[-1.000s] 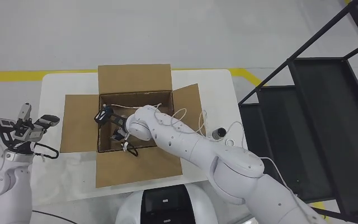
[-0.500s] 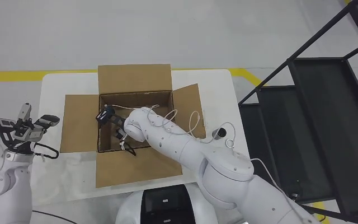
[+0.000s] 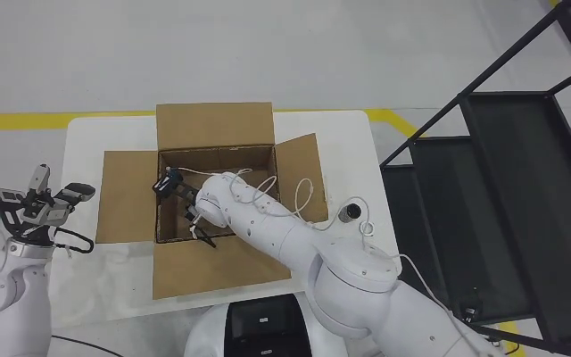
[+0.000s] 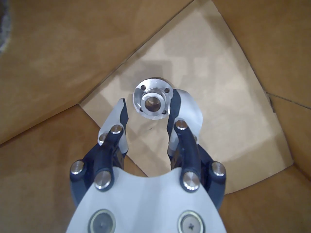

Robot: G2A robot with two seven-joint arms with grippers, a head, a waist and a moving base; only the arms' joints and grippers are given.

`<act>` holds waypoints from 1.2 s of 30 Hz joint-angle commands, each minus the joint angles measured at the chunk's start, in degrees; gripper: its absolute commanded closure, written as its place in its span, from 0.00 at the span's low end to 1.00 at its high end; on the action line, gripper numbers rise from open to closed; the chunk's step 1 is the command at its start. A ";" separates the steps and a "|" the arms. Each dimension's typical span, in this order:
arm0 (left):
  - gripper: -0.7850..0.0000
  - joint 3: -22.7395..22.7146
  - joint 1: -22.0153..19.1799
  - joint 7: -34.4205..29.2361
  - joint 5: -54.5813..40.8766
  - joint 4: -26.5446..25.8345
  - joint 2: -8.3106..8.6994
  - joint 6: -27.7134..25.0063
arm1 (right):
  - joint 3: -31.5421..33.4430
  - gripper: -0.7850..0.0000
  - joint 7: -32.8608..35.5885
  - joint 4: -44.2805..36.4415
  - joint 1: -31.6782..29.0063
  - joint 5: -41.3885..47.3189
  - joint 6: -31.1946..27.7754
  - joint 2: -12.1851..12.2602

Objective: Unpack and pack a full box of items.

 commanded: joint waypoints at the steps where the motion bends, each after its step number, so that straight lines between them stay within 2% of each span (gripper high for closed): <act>1: 0.00 0.00 0.00 0.00 0.00 0.00 0.00 0.00 | -0.02 0.56 0.45 0.25 0.01 0.03 0.56 -0.03; 8: 0.00 0.00 0.00 0.00 0.00 0.00 0.00 0.00 | -0.06 0.58 1.01 0.33 -0.11 0.43 0.71 -0.04; 15: 0.00 0.00 0.00 0.00 0.00 0.00 0.00 0.00 | -0.22 0.51 0.22 -0.08 -0.07 0.59 0.21 -0.07; 17: 0.00 0.00 0.00 0.00 0.00 0.00 0.00 0.00 | -0.31 0.46 -0.17 -0.15 0.07 0.47 0.46 -0.11; 19: 0.00 0.00 0.00 0.00 0.00 0.00 0.00 0.00 | -0.31 0.50 -0.45 -0.10 0.13 0.59 0.78 -0.13; 21: 0.00 0.00 0.00 0.00 0.00 0.00 0.00 0.00 | -0.41 0.60 -0.33 -0.09 0.18 0.61 0.84 -0.15; 23: 0.00 0.00 0.00 0.00 0.00 0.00 0.00 0.00 | -0.53 1.00 -0.10 -0.08 0.27 0.60 0.64 -0.15; 36: 0.00 0.00 0.00 0.00 0.00 0.00 0.00 0.00 | 0.47 1.00 -0.42 -1.01 1.65 2.84 -0.77 -0.03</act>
